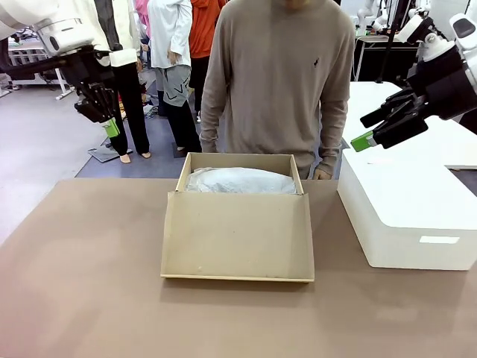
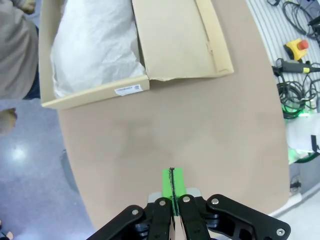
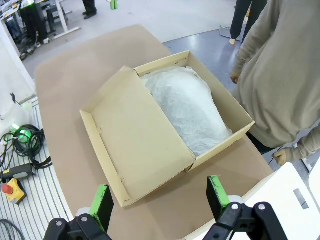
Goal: Pack the shoes into the box.
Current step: Close the Shoes Box.
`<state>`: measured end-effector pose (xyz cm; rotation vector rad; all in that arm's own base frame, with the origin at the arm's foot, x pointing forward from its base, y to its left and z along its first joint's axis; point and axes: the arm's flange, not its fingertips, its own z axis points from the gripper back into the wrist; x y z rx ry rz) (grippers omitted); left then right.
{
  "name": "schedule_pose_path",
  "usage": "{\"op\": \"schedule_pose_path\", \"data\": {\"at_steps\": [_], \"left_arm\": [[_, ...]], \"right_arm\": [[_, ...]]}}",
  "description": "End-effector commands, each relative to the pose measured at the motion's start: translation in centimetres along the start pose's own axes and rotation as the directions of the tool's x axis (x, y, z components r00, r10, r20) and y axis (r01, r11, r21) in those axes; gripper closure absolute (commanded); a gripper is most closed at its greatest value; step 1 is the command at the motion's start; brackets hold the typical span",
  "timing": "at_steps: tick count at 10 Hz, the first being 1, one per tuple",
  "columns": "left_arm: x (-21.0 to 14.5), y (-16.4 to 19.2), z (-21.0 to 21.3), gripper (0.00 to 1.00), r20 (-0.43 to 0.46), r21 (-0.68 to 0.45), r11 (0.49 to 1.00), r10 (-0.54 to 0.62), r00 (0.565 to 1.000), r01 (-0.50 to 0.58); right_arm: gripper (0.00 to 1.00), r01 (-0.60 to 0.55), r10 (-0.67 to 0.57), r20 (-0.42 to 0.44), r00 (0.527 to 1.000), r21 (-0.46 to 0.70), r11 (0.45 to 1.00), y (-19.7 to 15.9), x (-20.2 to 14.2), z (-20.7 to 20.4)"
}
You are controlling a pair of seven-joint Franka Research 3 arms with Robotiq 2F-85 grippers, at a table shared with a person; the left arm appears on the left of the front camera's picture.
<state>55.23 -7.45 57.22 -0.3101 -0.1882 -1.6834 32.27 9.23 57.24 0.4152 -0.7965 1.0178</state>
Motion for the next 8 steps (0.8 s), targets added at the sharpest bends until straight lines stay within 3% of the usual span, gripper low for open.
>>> {"op": "schedule_pose_path", "data": {"at_steps": [1, 4, 8], "left_arm": [[0.0, 0.0, 0.0, 1.00, 0.000, 0.000, 1.000, 0.000, 1.000, 0.000], [-3.4, 1.5, -2.4, 1.00, 0.167, -0.098, 0.990, 0.115, 0.979, -0.099], [-7.5, 1.7, -6.8, 1.00, 0.329, -0.185, 0.981, 0.123, 0.936, -0.064]], "right_arm": [[0.00, -0.007, 0.007, 0.020, 1.000, 0.014, 1.000, -0.2, 0.1, -0.1], [0.00, -0.007, 0.007, 0.020, 1.000, 0.014, 1.000, -0.2, 0.1, -0.1], [0.00, -0.007, 0.007, 0.020, 1.000, 0.014, 1.000, -0.2, 0.1, -0.1]]}}
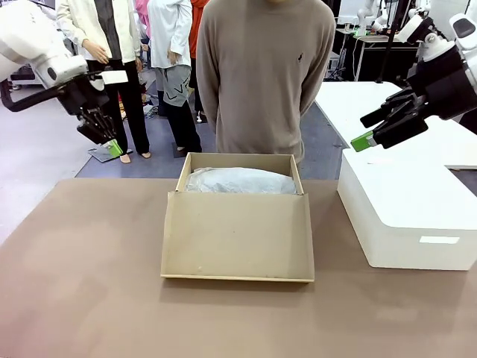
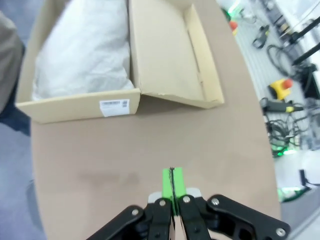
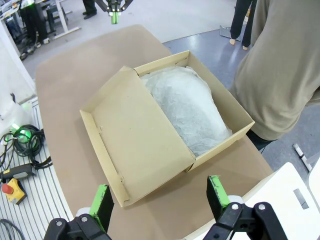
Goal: Pack the shoes into the box.
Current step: Close the Shoes Box.
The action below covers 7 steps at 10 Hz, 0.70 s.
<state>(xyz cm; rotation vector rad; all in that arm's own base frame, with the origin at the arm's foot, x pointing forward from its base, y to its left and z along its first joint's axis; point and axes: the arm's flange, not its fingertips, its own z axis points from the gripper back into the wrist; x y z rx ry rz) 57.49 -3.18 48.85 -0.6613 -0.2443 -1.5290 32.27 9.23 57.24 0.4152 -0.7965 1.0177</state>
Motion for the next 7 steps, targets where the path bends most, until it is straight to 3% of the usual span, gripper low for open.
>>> {"op": "schedule_pose_path", "data": {"at_steps": [1, 4, 7], "left_arm": [[-1.9, -0.1, -1.5, 1.00, 0.095, -0.028, 0.999, -0.014, 0.995, 0.017], [-2.7, 0.0, -5.0, 1.00, 0.129, 0.013, 1.000, -0.017, 0.992, 0.016], [-3.2, -0.1, -8.1, 1.00, 0.089, 0.071, 0.996, 0.049, 0.995, -0.055]], "right_arm": [[0.00, -0.007, 0.007, 0.020, 1.000, 0.014, 1.000, -0.2, 0.1, -0.1], [0.00, -0.007, 0.007, 0.020, 1.000, 0.014, 1.000, -0.2, 0.1, -0.1], [0.00, -0.007, 0.007, 0.020, 1.000, 0.014, 1.000, -0.2, 0.1, -0.1]]}}
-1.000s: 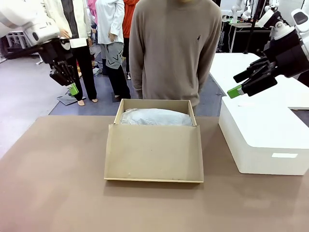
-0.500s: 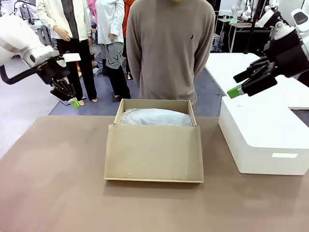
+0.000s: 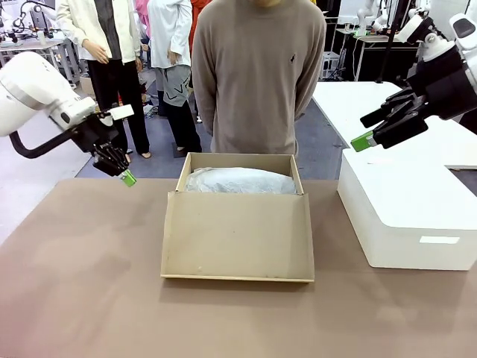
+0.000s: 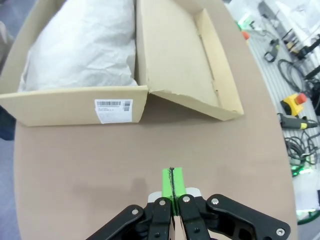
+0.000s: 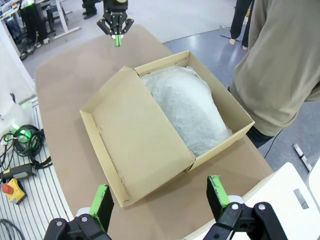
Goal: Pack the shoes into the box.
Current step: Close the Shoes Box.
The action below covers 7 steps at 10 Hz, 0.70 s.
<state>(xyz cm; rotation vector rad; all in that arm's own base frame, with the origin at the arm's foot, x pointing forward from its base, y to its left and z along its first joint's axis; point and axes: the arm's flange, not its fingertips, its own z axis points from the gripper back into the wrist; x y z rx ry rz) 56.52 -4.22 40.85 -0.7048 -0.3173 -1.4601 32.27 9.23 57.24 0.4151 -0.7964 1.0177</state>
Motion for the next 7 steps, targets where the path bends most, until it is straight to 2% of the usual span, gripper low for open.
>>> {"op": "schedule_pose_path", "data": {"at_steps": [1, 3, 7], "left_arm": [[0.3, -1.1, -1.2, 1.00, -0.006, 0.040, 0.999, 0.010, 1.000, -0.010], [-0.1, 0.0, -0.8, 1.00, -0.009, 0.016, 1.000, 0.003, 1.000, -0.003], [-0.1, 0.0, -0.8, 1.00, -0.009, 0.016, 1.000, 0.003, 1.000, -0.003]], "right_arm": [[0.00, -0.007, 0.007, 0.020, 1.000, 0.014, 1.000, -0.2, 0.1, -0.1], [0.00, -0.007, 0.007, 0.020, 1.000, 0.014, 1.000, -0.2, 0.1, -0.1], [0.00, -0.007, 0.007, 0.020, 1.000, 0.014, 1.000, -0.2, 0.1, -0.1]]}}
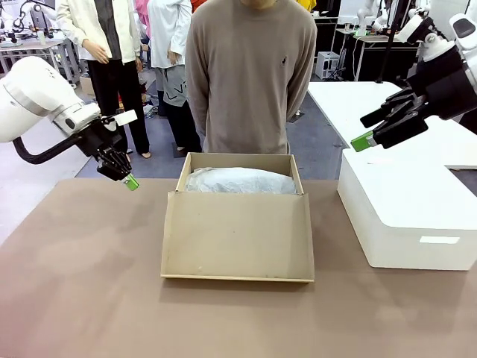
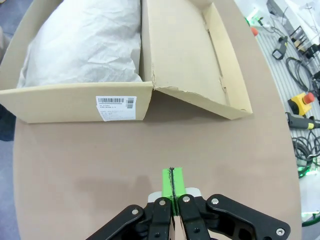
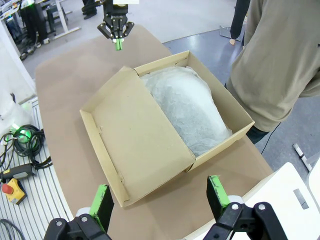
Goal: Pack the shoes into the box.
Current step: Close the Shoes Box.
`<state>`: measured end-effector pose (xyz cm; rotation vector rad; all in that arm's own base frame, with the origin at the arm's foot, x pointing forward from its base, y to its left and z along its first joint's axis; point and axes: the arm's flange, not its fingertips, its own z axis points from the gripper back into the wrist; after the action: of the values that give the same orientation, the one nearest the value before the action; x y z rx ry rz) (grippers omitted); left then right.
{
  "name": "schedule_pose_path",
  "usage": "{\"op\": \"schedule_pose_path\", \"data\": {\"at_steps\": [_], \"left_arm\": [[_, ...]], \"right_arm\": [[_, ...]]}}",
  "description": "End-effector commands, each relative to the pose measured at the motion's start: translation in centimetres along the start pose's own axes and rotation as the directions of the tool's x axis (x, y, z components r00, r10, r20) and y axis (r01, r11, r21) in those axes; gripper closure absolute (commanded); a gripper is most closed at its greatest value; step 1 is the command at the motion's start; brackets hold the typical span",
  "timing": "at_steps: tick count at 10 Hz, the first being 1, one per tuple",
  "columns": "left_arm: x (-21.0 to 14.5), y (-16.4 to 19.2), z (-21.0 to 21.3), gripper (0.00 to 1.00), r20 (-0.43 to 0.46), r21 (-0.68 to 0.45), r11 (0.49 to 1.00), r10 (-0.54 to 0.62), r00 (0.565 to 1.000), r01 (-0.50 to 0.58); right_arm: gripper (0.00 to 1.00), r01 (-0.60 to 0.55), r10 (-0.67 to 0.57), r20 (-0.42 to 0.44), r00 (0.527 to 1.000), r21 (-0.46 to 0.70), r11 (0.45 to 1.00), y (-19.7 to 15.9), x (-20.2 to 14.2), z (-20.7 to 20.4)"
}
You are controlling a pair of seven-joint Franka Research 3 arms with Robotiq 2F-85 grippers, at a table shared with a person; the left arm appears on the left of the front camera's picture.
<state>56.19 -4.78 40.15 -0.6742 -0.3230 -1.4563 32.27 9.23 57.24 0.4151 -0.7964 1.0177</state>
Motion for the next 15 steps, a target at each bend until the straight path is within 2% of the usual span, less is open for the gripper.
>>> {"op": "schedule_pose_path", "data": {"at_steps": [1, 6, 9, 12, 13, 15], "left_arm": [[-0.1, 0.1, 0.2, 1.00, 0.005, -0.009, 1.000, 0.001, 1.000, -0.001], [0.6, 0.6, -4.4, 1.00, 0.019, -0.001, 0.998, -0.060, 0.998, 0.060], [-0.1, 1.6, -7.1, 1.00, 0.037, -0.087, 0.992, -0.092, 0.995, 0.095], [-1.1, 2.6, -7.9, 1.00, 0.106, -0.159, 0.978, -0.115, 0.988, 0.132], [-1.4, 2.9, -8.0, 1.00, 0.153, -0.201, 0.969, -0.114, 0.982, 0.144], [-1.6, 3.2, -8.3, 1.00, 0.153, -0.211, 0.968, -0.108, 0.982, 0.139]], "right_arm": [[0.00, -0.007, 0.007, 0.020, 1.000, 0.014, 1.000, -0.2, 0.1, -0.1], [0.00, -0.007, 0.007, 0.020, 1.000, 0.014, 1.000, -0.2, 0.1, -0.1], [0.00, -0.007, 0.007, 0.020, 1.000, 0.014, 1.000, -0.2, 0.1, -0.1], [0.00, -0.007, 0.007, 0.020, 1.000, 0.014, 1.000, -0.2, 0.1, -0.1], [0.00, -0.007, 0.007, 0.020, 1.000, 0.014, 1.000, -0.2, 0.1, -0.1], [0.00, -0.007, 0.007, 0.020, 1.000, 0.014, 1.000, -0.2, 0.1, -0.1]]}}
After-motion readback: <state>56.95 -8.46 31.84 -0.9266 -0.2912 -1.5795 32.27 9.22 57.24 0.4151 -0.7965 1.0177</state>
